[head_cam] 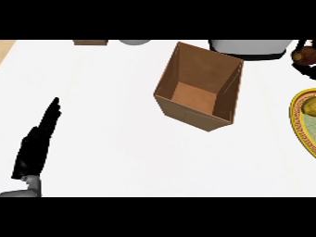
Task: Pick the sweet potato from the plate and place it in the cardboard box
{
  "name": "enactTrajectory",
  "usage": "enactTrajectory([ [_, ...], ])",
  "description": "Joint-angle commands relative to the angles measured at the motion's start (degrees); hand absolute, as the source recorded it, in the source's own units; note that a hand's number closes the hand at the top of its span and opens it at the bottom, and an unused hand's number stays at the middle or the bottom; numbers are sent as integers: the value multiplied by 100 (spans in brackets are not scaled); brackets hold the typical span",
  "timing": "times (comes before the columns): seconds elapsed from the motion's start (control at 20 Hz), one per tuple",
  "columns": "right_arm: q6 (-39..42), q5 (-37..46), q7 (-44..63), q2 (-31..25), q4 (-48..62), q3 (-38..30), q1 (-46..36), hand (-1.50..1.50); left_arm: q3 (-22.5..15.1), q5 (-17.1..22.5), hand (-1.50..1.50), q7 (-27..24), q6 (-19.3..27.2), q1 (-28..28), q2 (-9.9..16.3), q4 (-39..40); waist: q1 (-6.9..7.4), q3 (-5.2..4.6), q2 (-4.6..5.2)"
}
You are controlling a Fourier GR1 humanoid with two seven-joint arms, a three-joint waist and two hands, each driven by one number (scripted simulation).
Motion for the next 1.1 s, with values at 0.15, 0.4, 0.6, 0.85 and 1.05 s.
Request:
enactTrajectory([
  [0.15, 1367, -641, 440, 324, -608, 204, -523, 150, 200, 121, 0, 151, -101, -55, 140, -12, -78, -5, -22],
  [0.4, 1120, -781, 1702, 1259, -1637, 651, -413, 150, 133, 59, 0, -269, 33, 235, -44, 14, -107, -7, -36],
  [0.6, 1268, -894, 2564, 1567, -1978, 806, -567, 150, 149, 78, 0, -96, -122, -8, 54, 79, -61, -3, 0],
  [0.85, 948, -546, 3066, 2229, -2006, 1334, -465, 150, 16, -79, 0, -197, -30, 183, -72, 23, -14, -1, 13],
  [1.05, 828, -315, 3267, 2469, -2062, 1655, -264, 150, -62, -101, 0, 224, -28, 171, -116, -439, -11, 2, 9],
])
